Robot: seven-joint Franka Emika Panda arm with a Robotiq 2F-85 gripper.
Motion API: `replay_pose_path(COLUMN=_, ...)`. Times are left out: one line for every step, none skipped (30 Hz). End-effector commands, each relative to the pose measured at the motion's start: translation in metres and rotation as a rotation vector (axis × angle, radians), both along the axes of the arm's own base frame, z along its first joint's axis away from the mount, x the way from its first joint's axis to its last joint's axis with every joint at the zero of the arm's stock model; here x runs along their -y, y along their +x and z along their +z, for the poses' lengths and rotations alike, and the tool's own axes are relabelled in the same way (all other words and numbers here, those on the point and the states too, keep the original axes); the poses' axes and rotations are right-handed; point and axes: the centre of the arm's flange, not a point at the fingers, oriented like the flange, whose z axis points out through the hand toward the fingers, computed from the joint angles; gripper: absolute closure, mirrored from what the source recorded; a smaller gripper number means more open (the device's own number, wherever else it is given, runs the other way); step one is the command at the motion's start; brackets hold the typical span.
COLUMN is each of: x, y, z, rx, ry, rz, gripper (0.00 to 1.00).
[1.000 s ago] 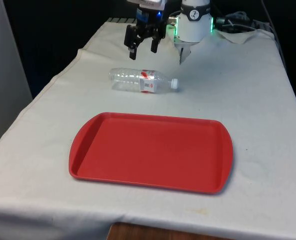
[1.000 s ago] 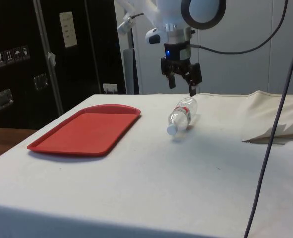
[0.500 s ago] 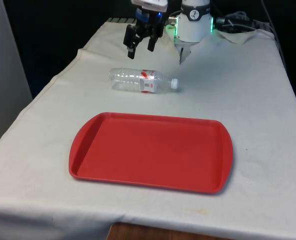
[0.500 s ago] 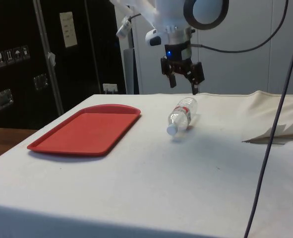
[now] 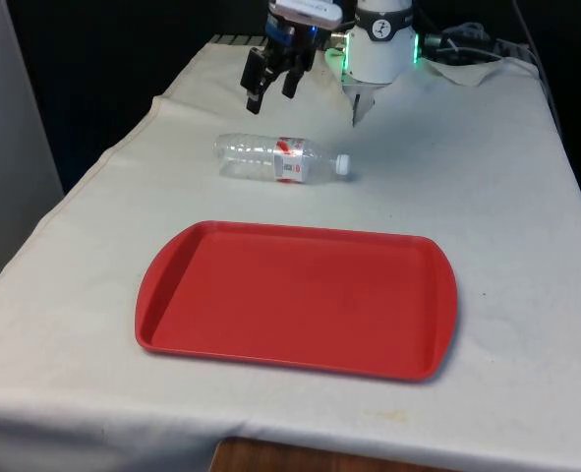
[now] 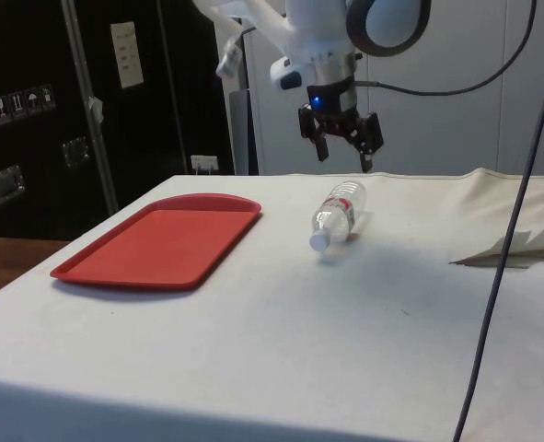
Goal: Place the bottle upright on the tray.
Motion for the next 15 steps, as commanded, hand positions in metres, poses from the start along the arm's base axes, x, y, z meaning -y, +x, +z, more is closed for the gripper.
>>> replay_pose_path(x=0.0007, y=0.0022, z=0.0002, rx=0.000, ry=-0.021, rz=0.009, gripper=0.00)
replay_pose_path(x=0.0007, y=0.0022, z=0.0001, rx=-0.001, ry=-0.024, rz=0.015, gripper=0.00)
replay_pose_path(x=-0.0001, y=-0.0001, z=-0.0001, rx=-0.003, ry=-0.008, rz=0.011, gripper=0.00)
replay_pose_path(x=0.0005, y=0.0017, z=-0.0003, rx=-0.005, ry=-0.030, rz=0.026, gripper=0.00)
replay_pose_path(x=0.0005, y=0.0017, z=-0.0003, rx=-0.005, ry=-0.030, rz=0.026, gripper=0.00)
replay_pose_path(x=0.0003, y=0.0012, z=-0.0011, rx=-0.009, ry=-0.036, rz=0.038, gripper=0.00)
replay_pose_path(x=-0.0001, y=0.0012, z=-0.0012, rx=-0.012, ry=-0.038, rz=0.045, gripper=0.00)
replay_pose_path(x=-0.0002, y=0.0007, z=-0.0020, rx=-0.015, ry=-0.040, rz=0.051, gripper=0.00)
replay_pose_path(x=-0.0002, y=0.0007, z=-0.0020, rx=-0.016, ry=-0.042, rz=0.056, gripper=0.00)
replay_pose_path(x=-0.0002, y=0.0005, z=-0.0025, rx=-0.020, ry=-0.045, rz=0.063, gripper=0.00)
replay_pose_path(x=-0.0002, y=0.0004, z=-0.0029, rx=-0.023, ry=-0.048, rz=0.069, gripper=0.00)
replay_pose_path(x=-0.0002, y=-0.0012, z=-0.0026, rx=-0.023, ry=-0.036, rz=0.062, gripper=0.00)
replay_pose_path(x=-0.0002, y=0.0004, z=-0.0033, rx=-0.025, ry=-0.049, rz=0.074, gripper=0.00)
replay_pose_path(x=-0.0002, y=0.0001, z=-0.0046, rx=-0.031, ry=-0.053, rz=0.087, gripper=0.00)
replay_pose_path(x=-0.0003, y=0.0000, z=-0.0050, rx=-0.034, ry=-0.055, rz=0.092, gripper=0.00)
